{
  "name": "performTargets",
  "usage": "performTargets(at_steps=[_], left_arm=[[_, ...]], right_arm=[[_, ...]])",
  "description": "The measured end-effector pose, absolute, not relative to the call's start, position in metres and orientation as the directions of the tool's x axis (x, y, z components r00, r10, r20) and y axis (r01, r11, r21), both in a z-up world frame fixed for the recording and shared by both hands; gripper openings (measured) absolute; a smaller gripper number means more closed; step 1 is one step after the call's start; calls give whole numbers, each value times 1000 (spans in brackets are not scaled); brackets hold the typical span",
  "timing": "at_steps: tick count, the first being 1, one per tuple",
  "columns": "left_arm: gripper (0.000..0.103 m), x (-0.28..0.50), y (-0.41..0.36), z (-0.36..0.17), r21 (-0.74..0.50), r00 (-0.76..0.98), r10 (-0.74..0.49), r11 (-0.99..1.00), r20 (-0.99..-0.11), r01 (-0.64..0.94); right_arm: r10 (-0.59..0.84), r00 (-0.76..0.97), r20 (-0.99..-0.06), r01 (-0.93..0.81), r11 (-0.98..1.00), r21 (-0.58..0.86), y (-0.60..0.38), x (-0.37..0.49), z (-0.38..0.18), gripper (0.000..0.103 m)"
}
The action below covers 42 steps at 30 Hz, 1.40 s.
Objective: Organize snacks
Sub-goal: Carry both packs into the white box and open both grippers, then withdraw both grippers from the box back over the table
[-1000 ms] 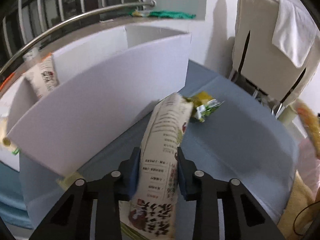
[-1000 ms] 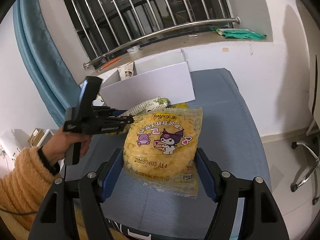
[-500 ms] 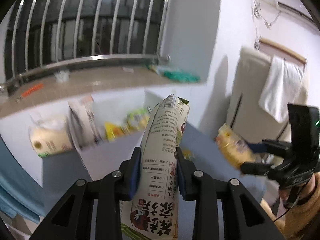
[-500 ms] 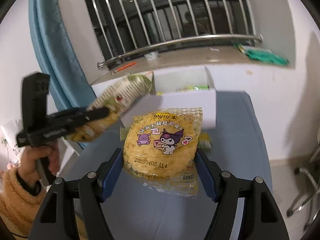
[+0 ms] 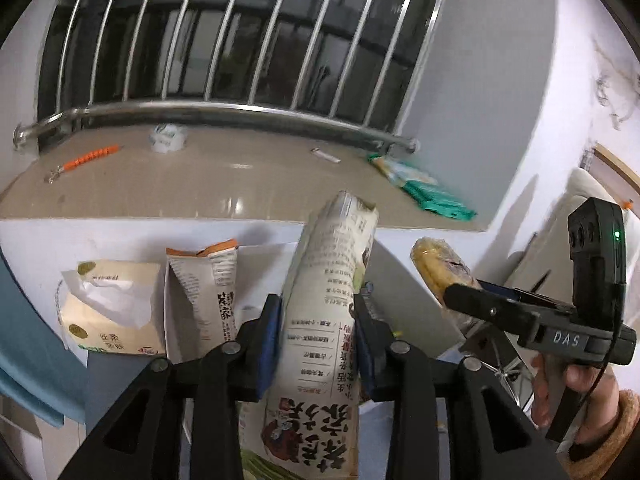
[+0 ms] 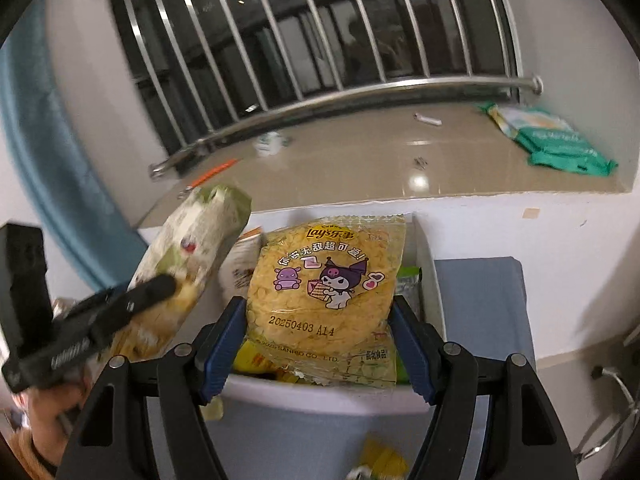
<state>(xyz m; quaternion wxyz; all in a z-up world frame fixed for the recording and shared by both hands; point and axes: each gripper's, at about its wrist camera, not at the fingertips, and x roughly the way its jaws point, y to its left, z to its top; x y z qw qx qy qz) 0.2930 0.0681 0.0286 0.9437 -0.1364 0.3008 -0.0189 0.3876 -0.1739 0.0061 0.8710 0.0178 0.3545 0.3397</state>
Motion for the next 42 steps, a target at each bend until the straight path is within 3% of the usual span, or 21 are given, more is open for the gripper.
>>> performTargets(at_steps=[1,2,3,14,25,29,33,37,42], left_arm=[[83,295,70,27,-258,814,-100,964,-573,-63],[99,296,72,27,-257,812,-86,963,-577,-81],[103,292,74,26,-264,819,-78,960,-569,-93],[103,257,79,38,-253,816,-75,963,-574,-90],[103,154,47,38,-173,838,-111,985,-534,19],[103,105,39,22,-157,849,-63,987,-525,-24],[103,75,43,7,-231,850,-69,971,-523,-63],[103,60,36,-7,-177,853,-3,979,-521,-104],[103,51,31,-16,-189,838,-32,978,-544,-86]], right_arm=[[607,510,-609,-574,768,285,-172,393,5,85],[612,500,-612,-570,765,299,-173,399,2,97],[604,504,-618,-555,774,305,-174,403,0,103],[606,567,-557,-597,769,229,-191,373,16,103],[646,585,-491,-672,725,153,-228,259,7,103],[642,567,-516,-653,732,193,-253,221,-27,103],[618,555,-557,-626,751,209,-270,199,-59,103],[581,565,-586,-595,779,199,-276,197,-79,103],[572,548,-611,-569,790,228,-274,218,-92,103]])
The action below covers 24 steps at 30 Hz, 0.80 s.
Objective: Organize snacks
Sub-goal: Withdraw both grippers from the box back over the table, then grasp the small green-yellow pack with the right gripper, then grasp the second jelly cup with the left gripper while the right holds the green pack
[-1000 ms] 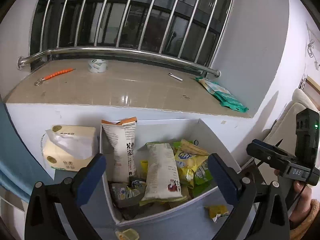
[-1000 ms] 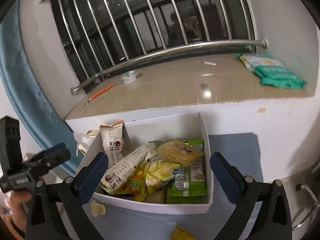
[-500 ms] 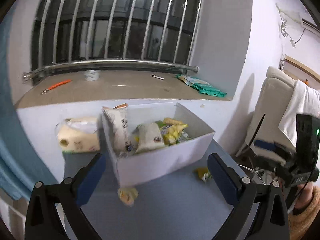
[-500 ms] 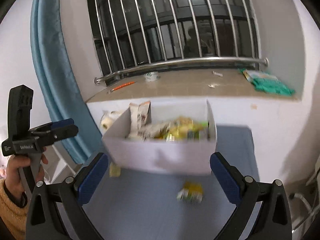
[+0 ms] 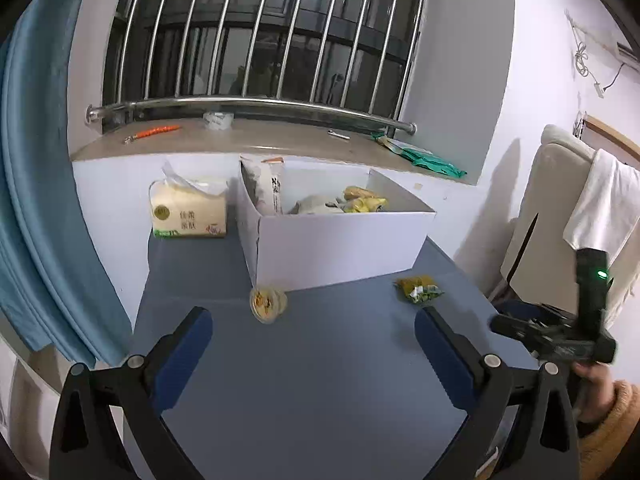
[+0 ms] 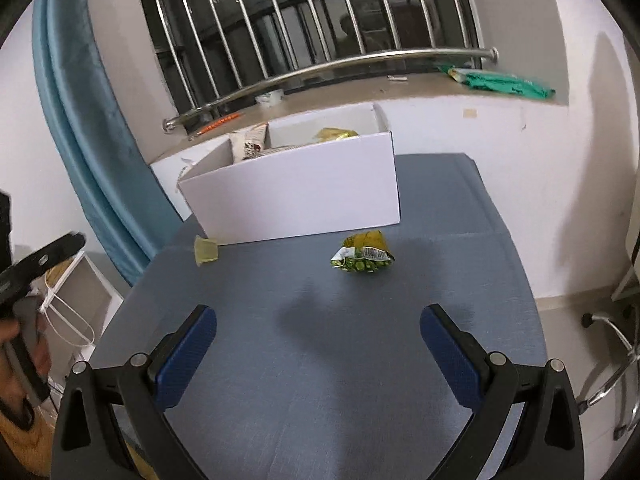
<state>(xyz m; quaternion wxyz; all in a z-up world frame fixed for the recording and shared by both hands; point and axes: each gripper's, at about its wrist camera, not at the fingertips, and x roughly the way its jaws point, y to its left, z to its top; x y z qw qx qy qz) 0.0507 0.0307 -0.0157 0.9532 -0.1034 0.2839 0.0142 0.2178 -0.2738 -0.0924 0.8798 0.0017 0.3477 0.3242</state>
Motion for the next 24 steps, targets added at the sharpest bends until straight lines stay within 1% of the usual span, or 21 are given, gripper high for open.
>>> performTargets(at_steps=[7,15,16,17,18,19,20,24], left_arm=[[103,44,17,-19,-153,830,-34,986,-557,-62],[103,41,5,-28,-135,810,-56,990,-584,-29],[103,40,3,-29,-128,808,-55,991,-587,-26],[103,40,1,-30,-123,806,-55,992,-589,-23],[103,40,0,-31,-120,804,-56,993,-591,-19],[103,40,0,-32,-118,802,-56,993,-594,-18],[103,41,0,-34,-117,800,-54,993,-597,-20],[103,45,6,-37,-141,793,-63,990,-606,-29]], right_arm=[[527,513,-677,-562,803,199,-240,259,-115,103],[438,487,-755,-527,837,146,-199,314,-142,102],[430,475,-768,-524,839,146,-196,320,-147,99],[410,470,-781,-514,847,135,-194,326,-151,80],[381,470,-796,-500,858,115,-192,329,-154,56],[365,472,-802,-497,862,100,-192,332,-156,56],[379,469,-798,-507,855,109,-193,332,-155,51],[411,461,-786,-510,848,144,-199,328,-151,50]])
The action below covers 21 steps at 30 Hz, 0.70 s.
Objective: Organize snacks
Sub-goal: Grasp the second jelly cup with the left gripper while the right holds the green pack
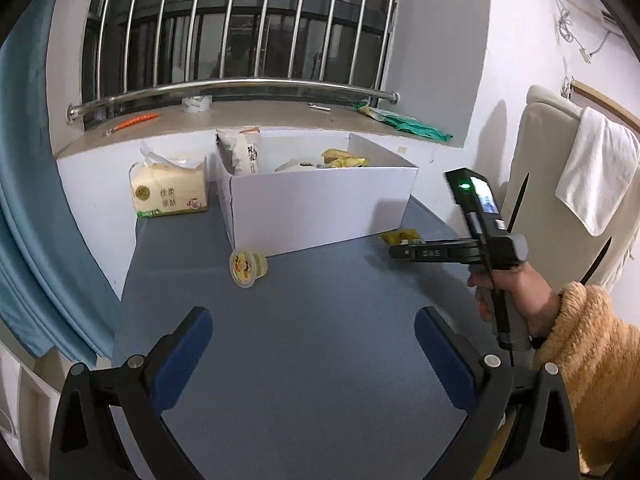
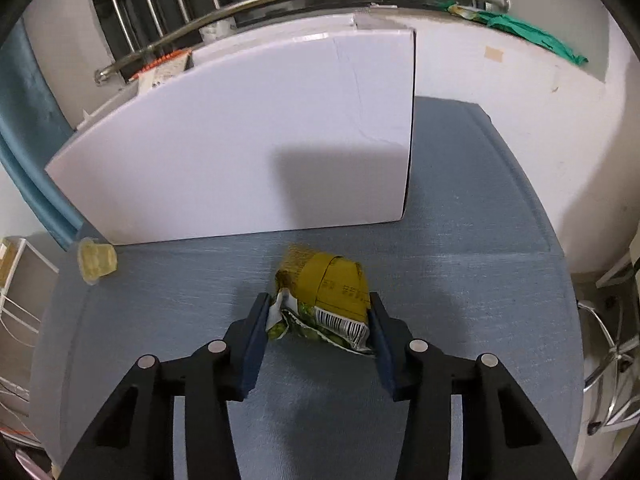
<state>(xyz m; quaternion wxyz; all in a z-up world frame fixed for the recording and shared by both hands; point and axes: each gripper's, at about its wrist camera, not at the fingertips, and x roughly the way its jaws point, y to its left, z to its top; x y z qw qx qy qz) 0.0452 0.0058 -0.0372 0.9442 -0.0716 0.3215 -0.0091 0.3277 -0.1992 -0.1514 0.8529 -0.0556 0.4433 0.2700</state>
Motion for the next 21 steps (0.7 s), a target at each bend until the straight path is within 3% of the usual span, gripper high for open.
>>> performTargets(at_steps=[13,21], left_arm=[[103,141,33,-63,-73,764,-2,996,-645,-59],[102,208,66,-111,-105,658,30,981,-753,-164]], right_arm=[[609,468,-640,-598,752,278,-246,249,-89,50],[651,461,-603,-636,716,288,-266,202,-73,50]])
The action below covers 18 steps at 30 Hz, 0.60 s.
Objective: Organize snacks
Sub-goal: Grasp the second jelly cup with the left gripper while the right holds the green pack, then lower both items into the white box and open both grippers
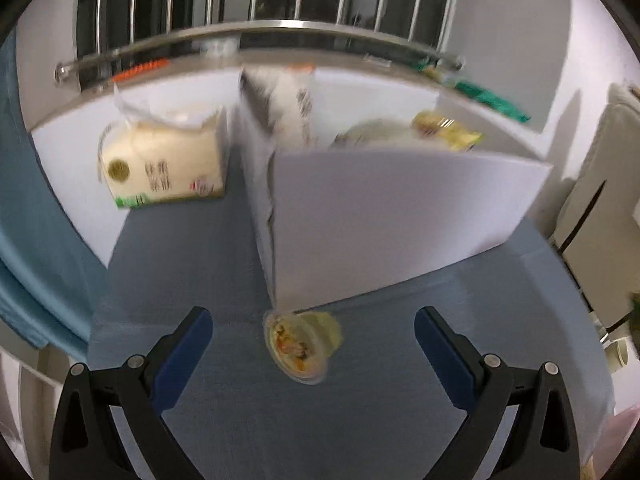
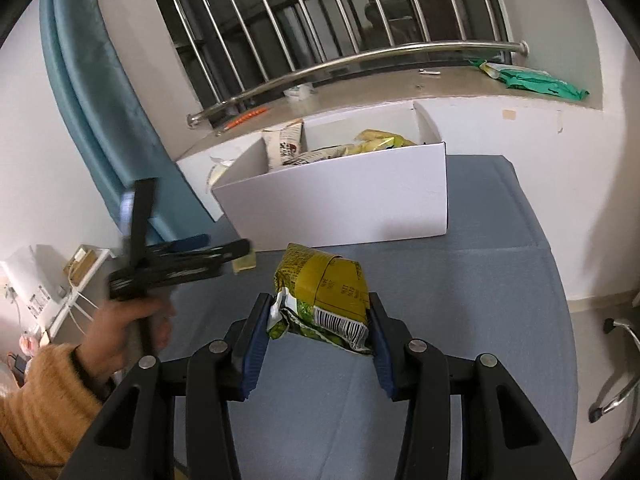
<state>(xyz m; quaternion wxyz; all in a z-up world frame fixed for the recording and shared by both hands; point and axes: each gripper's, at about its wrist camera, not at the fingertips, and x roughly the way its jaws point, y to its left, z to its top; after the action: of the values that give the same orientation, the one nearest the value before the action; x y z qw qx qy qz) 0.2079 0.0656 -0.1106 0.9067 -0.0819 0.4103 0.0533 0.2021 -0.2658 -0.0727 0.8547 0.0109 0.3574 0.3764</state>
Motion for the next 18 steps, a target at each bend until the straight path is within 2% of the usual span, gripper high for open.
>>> performTargets(at_steps=[2,3,4,5,13,18], left_arm=[[95,212,68,-119,-122,641,4,981,-768,-152],[78,212,69,-122,-130,637,-6,981,-771,-147],[55,215,69,-128,-123,612,-9,982,-791,-145],[51,216,70,-132,-122,596,-11,982,-803,-145],[51,183,62,-101,-153,686,-45,983,-726,-98],[51,161,52,-32,-159,794,-61,986,-605,-45]], right_arm=[[652,459,-603,-637,715,288,-264,201,-73,50],[652,459,-604,-638,715,287,-263,200,-73,50],[653,458,-604,-639,714,287,-262,199,-73,50],[653,454,-606,-641,712,287,-262,199,-73,50],[670,444,-595,-656,695,293,-247,200,-67,50],[693,444,-568,-669,678,304,-239,207,-54,50]])
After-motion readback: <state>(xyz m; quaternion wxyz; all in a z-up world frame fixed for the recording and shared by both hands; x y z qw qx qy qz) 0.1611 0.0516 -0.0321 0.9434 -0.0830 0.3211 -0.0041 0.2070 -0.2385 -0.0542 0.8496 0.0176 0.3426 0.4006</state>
